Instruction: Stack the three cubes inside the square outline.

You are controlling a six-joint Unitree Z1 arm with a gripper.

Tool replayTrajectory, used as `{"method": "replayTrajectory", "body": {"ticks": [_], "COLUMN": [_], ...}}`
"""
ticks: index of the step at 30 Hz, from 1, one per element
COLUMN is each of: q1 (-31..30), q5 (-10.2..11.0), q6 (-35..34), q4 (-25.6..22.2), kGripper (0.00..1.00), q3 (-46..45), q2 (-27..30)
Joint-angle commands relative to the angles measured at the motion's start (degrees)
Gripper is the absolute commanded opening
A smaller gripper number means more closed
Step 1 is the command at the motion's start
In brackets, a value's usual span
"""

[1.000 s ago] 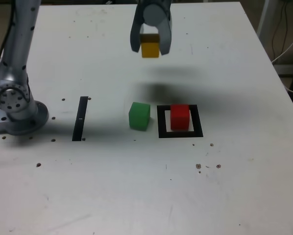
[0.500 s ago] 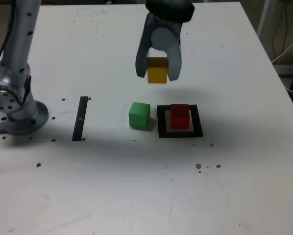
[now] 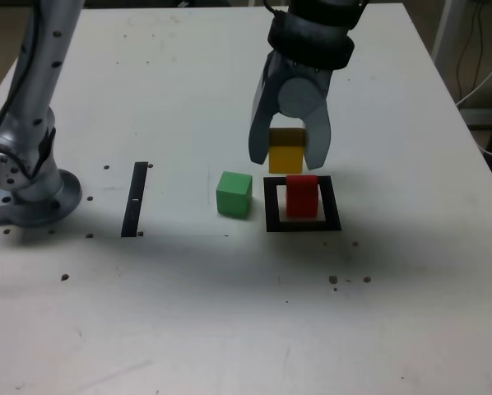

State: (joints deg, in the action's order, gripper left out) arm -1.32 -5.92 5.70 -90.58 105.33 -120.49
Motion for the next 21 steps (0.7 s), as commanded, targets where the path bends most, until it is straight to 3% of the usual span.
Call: {"method": "replayTrajectory", "body": {"ticks": [1, 21], "q1": [-0.16, 2.47], "q5": [-0.06, -1.2], "q6": [-0.07, 0.4], "q4": [-0.38, 1.1], "kGripper": [0.36, 0.36], "q3": [0.28, 1.61], "q2": [-0.93, -5.73]}}
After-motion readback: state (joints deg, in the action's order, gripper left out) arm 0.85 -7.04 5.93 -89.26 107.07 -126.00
